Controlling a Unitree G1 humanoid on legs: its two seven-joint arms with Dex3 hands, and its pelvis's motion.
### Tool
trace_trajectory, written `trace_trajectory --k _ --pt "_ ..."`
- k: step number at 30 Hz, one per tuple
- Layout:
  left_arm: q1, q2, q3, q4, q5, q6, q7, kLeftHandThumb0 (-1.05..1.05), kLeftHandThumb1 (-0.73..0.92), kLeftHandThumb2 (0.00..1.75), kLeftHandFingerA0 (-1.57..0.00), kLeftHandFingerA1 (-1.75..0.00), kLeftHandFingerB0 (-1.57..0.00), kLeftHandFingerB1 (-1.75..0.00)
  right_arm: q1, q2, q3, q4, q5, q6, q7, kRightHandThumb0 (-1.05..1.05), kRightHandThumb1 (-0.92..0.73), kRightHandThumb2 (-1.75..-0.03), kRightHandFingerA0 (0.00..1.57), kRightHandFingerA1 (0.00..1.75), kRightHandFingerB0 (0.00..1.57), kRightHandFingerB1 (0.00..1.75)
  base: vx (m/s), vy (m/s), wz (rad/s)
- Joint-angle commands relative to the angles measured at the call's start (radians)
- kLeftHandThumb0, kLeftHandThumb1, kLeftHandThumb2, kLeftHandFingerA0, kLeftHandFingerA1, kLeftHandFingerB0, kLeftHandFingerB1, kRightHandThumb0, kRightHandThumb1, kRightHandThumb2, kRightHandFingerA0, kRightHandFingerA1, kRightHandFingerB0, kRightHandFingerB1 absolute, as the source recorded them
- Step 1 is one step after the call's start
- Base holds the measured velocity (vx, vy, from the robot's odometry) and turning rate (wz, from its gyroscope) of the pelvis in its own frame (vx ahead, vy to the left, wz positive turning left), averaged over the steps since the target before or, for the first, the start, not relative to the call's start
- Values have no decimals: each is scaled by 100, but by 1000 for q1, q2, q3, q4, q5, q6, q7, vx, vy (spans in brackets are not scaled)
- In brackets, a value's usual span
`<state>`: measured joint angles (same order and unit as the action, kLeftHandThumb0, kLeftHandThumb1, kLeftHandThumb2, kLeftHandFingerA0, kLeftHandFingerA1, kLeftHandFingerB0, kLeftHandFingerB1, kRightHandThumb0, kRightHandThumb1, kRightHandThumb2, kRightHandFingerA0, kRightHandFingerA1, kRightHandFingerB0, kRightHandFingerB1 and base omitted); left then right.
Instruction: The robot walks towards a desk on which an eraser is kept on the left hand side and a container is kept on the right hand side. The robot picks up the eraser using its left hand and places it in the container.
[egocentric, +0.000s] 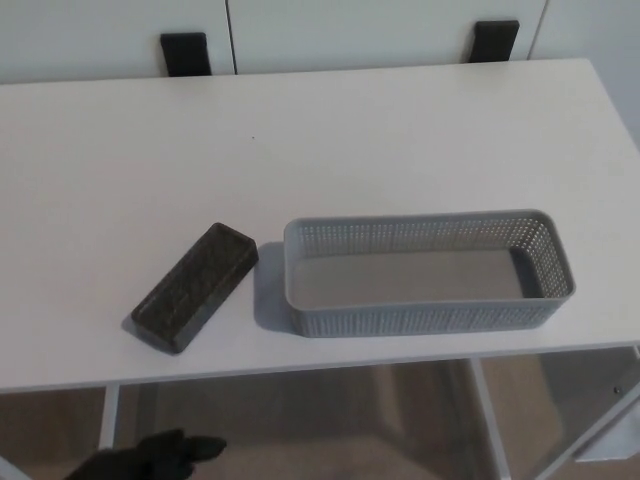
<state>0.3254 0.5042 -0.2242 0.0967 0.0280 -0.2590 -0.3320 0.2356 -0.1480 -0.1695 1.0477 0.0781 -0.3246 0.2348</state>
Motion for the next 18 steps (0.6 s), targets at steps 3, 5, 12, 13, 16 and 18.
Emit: trace_trajectory --k 3,5,12,13,16,18 --pt "155 545 184 -1038 -835 203 -411 -65 92 72 -30 -39 -33 -33 -3 -33 34 -54 -53 -4 -49 -35 -63 -60 54 60 29 38 0 0 0" --pt "158 551 193 -1040 -843 202 -408 -65 92 72 -30 -39 -33 -33 -10 -33 36 -55 -53 0 -50 -35 -63 -60 54 60 29 38 0 0 0" --pt "169 581 219 -1050 -871 198 -399 -65 92 72 -30 -39 -33 -33 -19 -31 39 -58 -53 4 -53 -35 -63 -60 54 60 29 38 0 0 0" --pt "172 584 222 -1051 -874 198 -397 -65 92 72 -30 -39 -33 -33 -19 -31 39 -59 -52 4 -53 -35 -63 -60 54 60 29 38 0 0 0" --pt "178 596 228 -1056 -883 196 -394 -65 92 72 -30 -39 -33 -33 -19 -31 40 -60 -51 4 -53 -35 -63 -60 54 60 29 38 0 0 0" --pt "165 603 234 -1053 -895 199 -392 -65 92 72 -30 -39 -33 -33 -29 -30 40 -62 -50 8 -55 -35 -63 -60 54 60 29 38 0 0 0"
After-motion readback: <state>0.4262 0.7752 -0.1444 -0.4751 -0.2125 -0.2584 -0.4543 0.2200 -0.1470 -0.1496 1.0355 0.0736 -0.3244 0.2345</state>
